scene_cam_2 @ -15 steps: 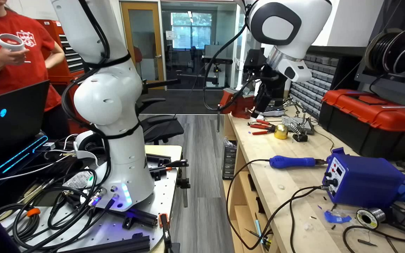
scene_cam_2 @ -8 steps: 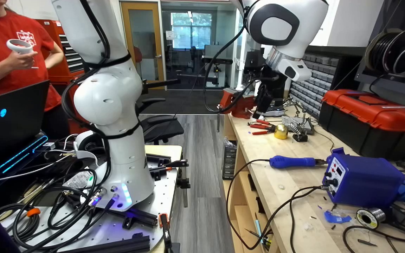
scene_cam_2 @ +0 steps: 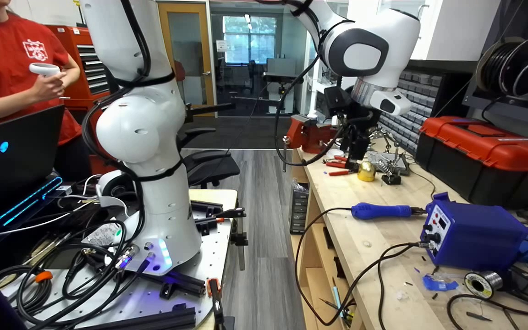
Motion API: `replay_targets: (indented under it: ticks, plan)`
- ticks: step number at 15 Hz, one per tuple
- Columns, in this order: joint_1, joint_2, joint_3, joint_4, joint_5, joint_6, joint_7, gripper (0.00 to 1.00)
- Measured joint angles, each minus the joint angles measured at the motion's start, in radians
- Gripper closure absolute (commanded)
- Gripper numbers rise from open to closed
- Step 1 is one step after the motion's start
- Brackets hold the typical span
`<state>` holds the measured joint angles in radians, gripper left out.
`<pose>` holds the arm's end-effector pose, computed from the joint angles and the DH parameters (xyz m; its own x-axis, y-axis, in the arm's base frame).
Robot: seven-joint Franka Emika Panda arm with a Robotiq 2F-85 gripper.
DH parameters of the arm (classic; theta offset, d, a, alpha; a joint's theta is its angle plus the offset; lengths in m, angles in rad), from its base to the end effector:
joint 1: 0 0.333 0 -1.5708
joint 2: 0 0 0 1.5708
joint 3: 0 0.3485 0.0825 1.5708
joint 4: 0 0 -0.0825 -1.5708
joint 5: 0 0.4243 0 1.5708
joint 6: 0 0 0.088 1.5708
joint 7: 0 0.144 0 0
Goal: Place the blue handle on the holder
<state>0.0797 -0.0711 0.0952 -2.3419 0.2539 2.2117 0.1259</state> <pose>0.5053 0.1052 0.3286 0.9903 -0.1006 -0.0957 -0.1163 -0.9777 -0.1749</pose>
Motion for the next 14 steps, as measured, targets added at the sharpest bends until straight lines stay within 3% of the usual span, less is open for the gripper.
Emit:
replay_targets:
  ticks: [8,14]
  plan:
    - [0.018,0.145,0.018,0.024,-0.119,0.216,-0.034,0.0]
    - [0.021,0.182,0.017,0.04,-0.133,0.234,-0.035,0.0]
